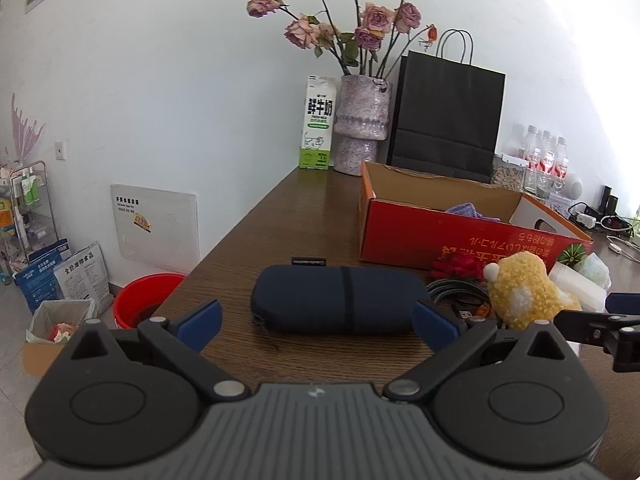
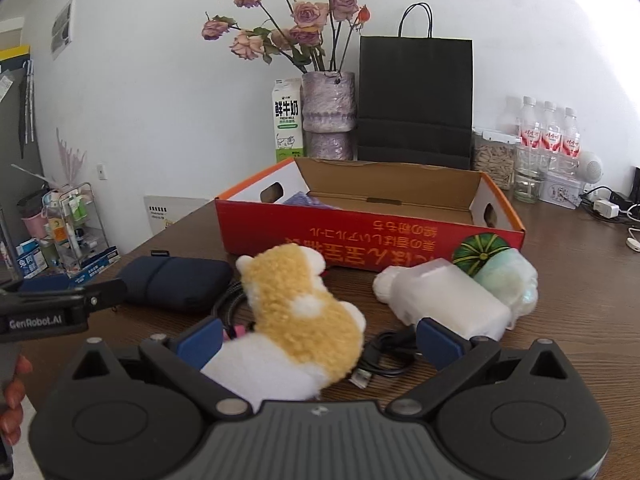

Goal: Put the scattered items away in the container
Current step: 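Grasp the plush sheep toy with the right tool, then lift the plush sheep with the right tool while the left tool approaches the braided cable, then carry the plush sheep toward the box with the right tool while the left tool grasps the cable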

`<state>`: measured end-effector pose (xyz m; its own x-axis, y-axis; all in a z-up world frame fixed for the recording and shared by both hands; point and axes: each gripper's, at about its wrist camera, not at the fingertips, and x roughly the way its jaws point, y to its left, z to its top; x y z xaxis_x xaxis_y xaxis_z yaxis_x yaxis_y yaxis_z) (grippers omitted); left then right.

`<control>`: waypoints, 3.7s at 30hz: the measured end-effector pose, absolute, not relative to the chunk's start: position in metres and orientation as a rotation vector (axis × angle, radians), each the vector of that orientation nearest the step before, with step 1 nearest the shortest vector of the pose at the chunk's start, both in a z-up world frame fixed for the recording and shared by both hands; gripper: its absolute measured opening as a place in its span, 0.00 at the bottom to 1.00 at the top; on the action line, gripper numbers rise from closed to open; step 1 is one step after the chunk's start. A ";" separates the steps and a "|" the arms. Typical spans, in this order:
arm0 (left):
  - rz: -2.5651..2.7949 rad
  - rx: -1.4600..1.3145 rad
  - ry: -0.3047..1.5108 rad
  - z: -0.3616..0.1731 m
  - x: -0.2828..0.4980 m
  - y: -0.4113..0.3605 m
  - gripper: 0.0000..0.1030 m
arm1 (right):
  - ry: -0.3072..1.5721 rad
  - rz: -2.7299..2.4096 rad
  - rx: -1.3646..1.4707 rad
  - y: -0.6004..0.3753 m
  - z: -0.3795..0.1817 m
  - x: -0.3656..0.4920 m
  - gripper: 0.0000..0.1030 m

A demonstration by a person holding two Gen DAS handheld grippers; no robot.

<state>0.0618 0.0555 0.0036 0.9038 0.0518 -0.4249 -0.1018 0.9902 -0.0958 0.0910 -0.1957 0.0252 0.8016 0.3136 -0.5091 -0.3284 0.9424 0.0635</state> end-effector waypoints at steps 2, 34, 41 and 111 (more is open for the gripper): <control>0.081 -0.122 0.434 0.004 0.060 0.058 1.00 | 0.563 0.336 -0.014 -0.190 0.024 0.096 1.00; -0.050 -0.092 0.481 -0.001 0.073 0.020 1.00 | 0.529 0.269 0.019 -0.243 0.026 0.099 0.56; -0.102 -0.079 0.544 -0.009 0.095 -0.005 1.00 | 0.504 0.240 0.017 -0.267 0.030 0.100 0.56; -0.066 -0.022 0.585 0.006 0.144 -0.043 0.97 | 0.447 0.320 0.041 -0.289 0.036 0.126 0.57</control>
